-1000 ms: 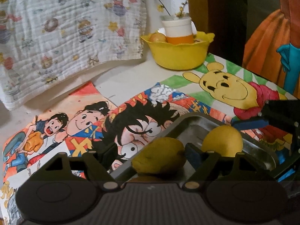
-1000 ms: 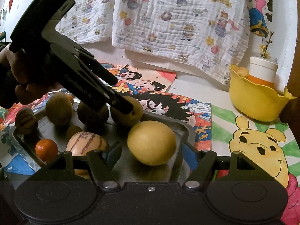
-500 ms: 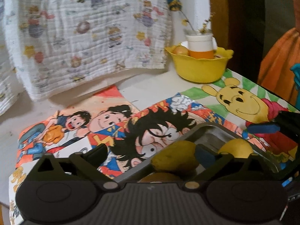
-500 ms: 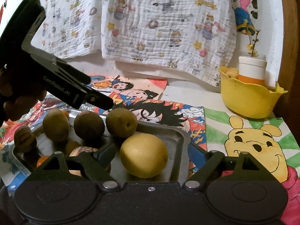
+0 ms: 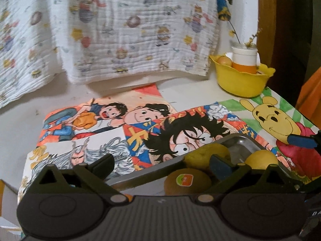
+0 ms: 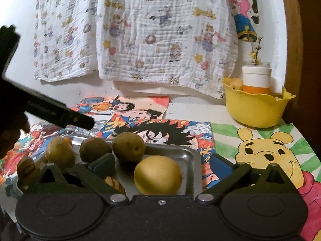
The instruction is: Organize fruits
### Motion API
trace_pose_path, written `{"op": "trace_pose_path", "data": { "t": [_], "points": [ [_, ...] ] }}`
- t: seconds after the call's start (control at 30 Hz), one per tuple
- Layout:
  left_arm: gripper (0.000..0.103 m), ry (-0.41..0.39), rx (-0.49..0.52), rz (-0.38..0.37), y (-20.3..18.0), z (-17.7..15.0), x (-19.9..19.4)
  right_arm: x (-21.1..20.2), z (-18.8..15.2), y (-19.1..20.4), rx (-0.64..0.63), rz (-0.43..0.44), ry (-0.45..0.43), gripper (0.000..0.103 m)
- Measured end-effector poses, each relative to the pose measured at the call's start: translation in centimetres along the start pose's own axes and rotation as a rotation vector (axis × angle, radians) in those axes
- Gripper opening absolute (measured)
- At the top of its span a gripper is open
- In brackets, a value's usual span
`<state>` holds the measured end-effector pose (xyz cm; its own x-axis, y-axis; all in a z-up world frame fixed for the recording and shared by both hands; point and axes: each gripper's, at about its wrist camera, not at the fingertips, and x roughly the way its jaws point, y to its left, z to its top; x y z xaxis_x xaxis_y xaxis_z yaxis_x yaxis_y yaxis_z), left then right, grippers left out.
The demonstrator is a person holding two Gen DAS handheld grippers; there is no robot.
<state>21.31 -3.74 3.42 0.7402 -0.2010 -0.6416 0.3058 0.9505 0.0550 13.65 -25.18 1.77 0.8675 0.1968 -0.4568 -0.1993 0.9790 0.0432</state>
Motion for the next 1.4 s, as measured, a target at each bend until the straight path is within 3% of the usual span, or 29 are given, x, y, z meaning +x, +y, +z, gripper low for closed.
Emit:
{"op": "trace_pose_path", "data": {
  "t": [0.5,1.2,1.4],
  "points": [
    [0.103,-0.079,-0.160,0.061,0.9,-2.8,-5.0,-2.3,-0.2,1.6,0.122,-0.023,-0.011,0.102],
    [0.103,-0.125,-0.256,0.154,2.3,-7.3,-9.6,-5.8,-0.6,4.1,0.106,-0.047,-0.059,0.102],
    [0.103,-0.126,-0.303,0.134,2.7,-8.8,-10.8,-6.6,-1.5,4.8,0.100,-0.053,-0.069,0.102]
  ]
}}
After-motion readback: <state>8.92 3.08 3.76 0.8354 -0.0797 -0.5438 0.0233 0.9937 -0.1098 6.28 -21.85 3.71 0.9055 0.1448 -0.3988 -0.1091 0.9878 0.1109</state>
